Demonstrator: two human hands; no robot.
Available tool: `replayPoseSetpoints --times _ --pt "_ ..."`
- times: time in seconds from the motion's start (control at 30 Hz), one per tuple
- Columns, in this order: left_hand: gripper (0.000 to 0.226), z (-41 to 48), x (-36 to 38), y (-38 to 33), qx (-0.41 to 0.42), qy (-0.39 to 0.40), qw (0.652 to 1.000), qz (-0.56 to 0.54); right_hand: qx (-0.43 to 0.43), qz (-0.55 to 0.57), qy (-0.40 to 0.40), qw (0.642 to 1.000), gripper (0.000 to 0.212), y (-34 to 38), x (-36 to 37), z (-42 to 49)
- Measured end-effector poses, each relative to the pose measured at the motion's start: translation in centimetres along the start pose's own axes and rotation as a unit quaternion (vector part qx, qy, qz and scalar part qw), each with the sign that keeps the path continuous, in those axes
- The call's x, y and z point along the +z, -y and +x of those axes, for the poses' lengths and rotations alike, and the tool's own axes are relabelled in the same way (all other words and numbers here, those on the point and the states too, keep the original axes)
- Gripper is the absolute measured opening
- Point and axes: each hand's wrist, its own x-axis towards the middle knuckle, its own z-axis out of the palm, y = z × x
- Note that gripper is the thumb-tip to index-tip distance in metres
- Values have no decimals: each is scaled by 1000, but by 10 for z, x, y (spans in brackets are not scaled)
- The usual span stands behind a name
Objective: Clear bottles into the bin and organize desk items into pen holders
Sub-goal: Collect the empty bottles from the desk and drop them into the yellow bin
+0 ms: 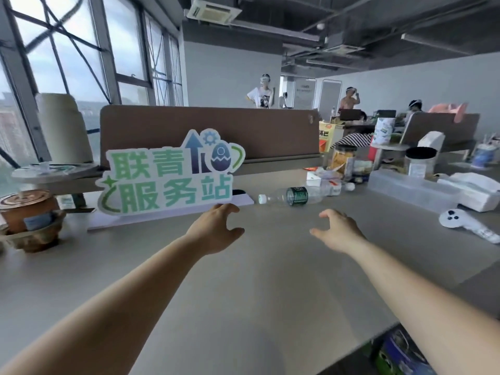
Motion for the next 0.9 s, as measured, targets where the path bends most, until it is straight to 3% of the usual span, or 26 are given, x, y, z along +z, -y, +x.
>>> replayPoseSetpoints --times 0.23,0.4,0.73,0.9 --pt "58 57 32 -31 -30 -10 999 13 -13 14 10 1000 56 -47 -9 74" --pt "61 110 65 -52 -38 0 999 23 -69 15 -23 997 50 -75 -7 133" --pt "74 218 132 -68 -31 1 996 82 -54 -44 20 997 69 -136 8 253" --pt "80 252 157 -62 -63 -4 991 115 -119 2 10 993 71 -144 21 301"
